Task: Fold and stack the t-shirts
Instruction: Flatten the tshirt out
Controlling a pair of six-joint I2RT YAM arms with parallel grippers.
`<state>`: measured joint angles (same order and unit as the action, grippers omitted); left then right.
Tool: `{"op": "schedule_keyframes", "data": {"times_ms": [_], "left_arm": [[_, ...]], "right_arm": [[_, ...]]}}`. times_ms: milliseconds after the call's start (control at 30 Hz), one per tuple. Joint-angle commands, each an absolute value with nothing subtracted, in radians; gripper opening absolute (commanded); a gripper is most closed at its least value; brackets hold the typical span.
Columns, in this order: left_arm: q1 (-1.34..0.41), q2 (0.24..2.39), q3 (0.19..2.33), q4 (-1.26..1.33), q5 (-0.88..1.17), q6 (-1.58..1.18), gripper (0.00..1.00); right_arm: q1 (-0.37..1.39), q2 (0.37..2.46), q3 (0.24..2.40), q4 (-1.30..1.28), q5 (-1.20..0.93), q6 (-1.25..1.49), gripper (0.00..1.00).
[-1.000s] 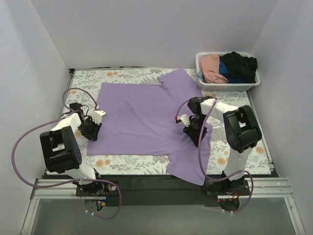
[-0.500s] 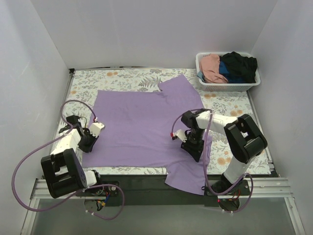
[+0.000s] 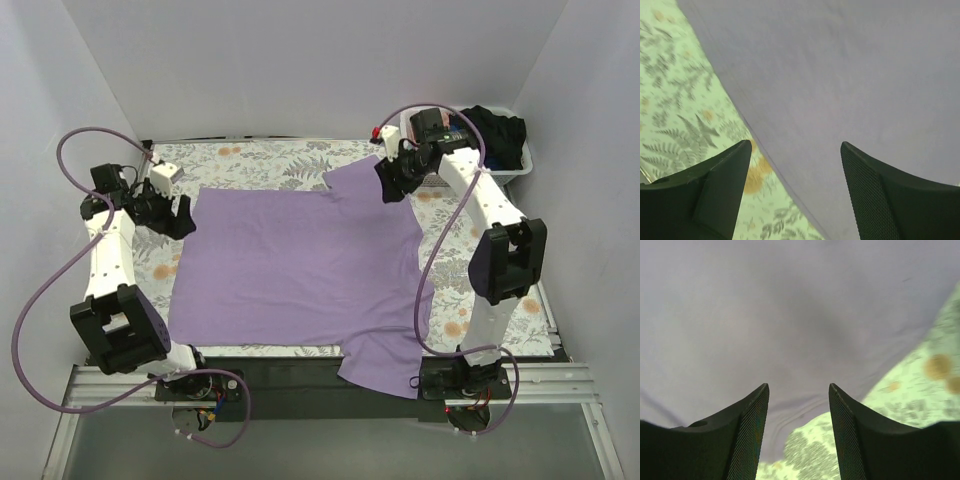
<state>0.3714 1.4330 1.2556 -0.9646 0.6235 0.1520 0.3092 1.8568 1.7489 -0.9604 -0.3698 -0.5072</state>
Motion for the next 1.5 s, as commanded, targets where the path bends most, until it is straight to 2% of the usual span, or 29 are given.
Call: {"op": "schedule_keyframes", "data": {"times_ms": [0,67,200,367,567,967,1133,1167,1200,1233,1467], "left_arm": [[0.374,1.445,1.299,-0.732,0.775,-0.114,0.72],[0.374,1.445,1.279,-0.516,0.775,-0.222,0.82],[0.364,1.477,1.252,-0.266,0.769,-0.423,0.85],[0.324,1.548,1.287,-0.249,0.724,-0.457,0.86],[0.288,1.555,1.236,-0.212,0.684,-0.420,0.87],[0.267,1.585,1.218,-0.170,0.620,-0.443,0.88],[0.264,1.589,1.210,-0.170,0.620,-0.425,0.88],[0.264,1.591,1.212,-0.170,0.617,-0.425,0.88],[0.262,1.598,1.215,-0.170,0.618,-0.426,0.88],[0.262,1.601,1.219,-0.170,0.618,-0.433,0.88],[0.258,1.667,1.278,-0.187,0.598,-0.445,0.88]], "right_arm": [[0.287,1.962,1.868,-0.862,-0.330,-0.411,0.58],[0.287,2.043,1.951,-0.783,-0.230,-0.373,0.56],[0.288,2.167,2.062,-0.666,-0.071,-0.257,0.48],[0.288,2.259,2.082,-0.468,0.089,-0.192,0.45],[0.296,2.365,2.134,-0.362,0.219,-0.154,0.49],[0.296,2.477,2.163,-0.259,0.247,-0.089,0.45],[0.298,2.500,2.160,-0.242,0.259,-0.069,0.53],[0.298,2.502,2.148,-0.242,0.259,-0.064,0.55],[0.298,2.503,2.151,-0.245,0.259,-0.061,0.63],[0.298,2.500,2.148,-0.244,0.258,-0.061,0.64],[0.296,2.476,2.102,-0.276,0.085,-0.067,0.57]]}}
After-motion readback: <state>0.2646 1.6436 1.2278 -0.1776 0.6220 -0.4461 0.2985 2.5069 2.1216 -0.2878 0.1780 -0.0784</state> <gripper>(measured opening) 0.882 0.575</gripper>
